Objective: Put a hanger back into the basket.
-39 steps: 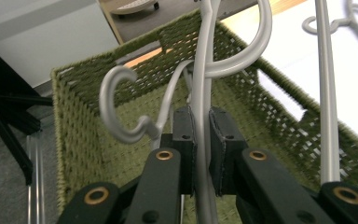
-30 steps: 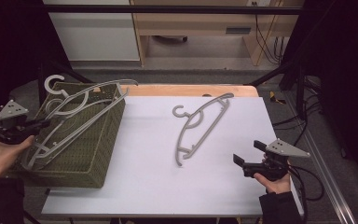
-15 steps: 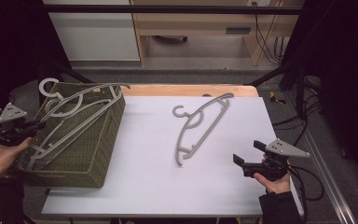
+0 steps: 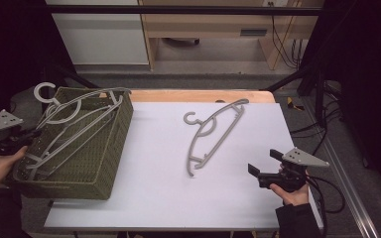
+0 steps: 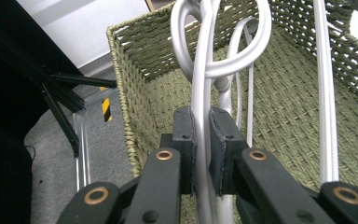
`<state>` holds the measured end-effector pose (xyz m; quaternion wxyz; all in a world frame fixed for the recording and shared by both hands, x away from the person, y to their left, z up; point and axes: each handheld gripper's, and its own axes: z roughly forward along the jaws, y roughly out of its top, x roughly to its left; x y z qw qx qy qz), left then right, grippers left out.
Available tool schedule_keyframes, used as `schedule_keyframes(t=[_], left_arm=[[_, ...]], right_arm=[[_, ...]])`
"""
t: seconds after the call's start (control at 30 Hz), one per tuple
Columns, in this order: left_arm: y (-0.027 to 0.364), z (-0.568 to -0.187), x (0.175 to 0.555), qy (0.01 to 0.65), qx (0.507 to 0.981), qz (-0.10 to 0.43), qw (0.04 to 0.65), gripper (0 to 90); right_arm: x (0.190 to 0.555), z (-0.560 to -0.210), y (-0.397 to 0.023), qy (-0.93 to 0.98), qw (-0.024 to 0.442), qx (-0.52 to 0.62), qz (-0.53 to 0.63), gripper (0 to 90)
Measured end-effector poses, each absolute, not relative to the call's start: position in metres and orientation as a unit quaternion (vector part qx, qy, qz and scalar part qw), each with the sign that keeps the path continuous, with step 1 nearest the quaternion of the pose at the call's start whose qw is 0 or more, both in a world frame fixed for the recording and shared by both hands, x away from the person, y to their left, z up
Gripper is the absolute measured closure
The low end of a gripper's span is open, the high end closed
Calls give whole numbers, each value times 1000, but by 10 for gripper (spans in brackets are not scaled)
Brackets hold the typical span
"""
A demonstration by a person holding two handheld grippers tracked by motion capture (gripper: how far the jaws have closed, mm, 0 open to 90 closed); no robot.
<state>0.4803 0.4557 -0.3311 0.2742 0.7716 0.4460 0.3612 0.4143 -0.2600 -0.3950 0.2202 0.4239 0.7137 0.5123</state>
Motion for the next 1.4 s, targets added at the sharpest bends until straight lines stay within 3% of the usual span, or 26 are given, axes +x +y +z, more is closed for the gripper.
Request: schedule_keyframes(t=[0.8,1.4], left_arm=[[456,-341,484,444,776,391,218,817],[433,-369,484,447,801,347,193,810]], right_arm=[[415,-396,-259,716,220,424,510,30],[414,-395,-260,714,221,423,513,31]])
